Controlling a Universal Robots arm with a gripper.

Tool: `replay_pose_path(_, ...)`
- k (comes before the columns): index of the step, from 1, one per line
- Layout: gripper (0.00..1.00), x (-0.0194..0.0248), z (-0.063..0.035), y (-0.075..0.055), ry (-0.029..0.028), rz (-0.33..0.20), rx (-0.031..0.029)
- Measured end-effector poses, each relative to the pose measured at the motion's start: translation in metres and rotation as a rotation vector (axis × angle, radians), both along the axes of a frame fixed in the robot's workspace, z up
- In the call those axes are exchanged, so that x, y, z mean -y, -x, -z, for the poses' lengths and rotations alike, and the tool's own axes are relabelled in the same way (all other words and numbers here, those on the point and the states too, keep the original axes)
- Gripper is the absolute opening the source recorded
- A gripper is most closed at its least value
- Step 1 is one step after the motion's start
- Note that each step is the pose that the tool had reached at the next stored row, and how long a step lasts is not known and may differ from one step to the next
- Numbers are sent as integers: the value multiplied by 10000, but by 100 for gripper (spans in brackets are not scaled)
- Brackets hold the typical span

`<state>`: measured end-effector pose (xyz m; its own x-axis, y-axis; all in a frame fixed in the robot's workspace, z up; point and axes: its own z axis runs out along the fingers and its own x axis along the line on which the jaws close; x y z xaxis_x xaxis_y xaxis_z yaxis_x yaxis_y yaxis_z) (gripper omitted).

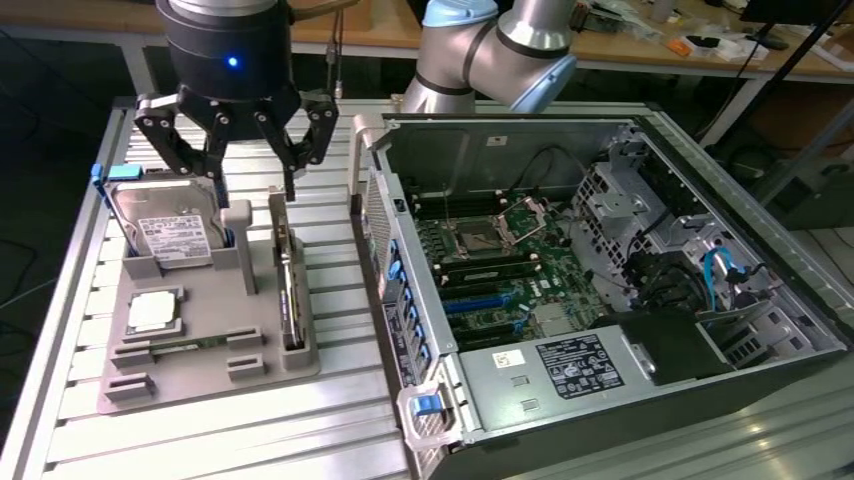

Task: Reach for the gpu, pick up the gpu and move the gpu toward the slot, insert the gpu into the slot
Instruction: 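Pick up the gpu and move the gpu toward the slot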

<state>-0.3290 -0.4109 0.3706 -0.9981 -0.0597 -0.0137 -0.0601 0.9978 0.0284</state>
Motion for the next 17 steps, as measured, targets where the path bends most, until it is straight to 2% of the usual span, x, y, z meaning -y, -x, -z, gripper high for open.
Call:
replay_pose_path(8, 60, 96, 156, -38, 0, -30, -4)
replay_pose_path(14, 60, 136, 263, -55, 0, -49, -4)
replay_pose_path(15, 60, 148, 314, -61, -1, -61, -3)
replay_pose_path(17, 60, 157, 354, -66, 0, -69, -4)
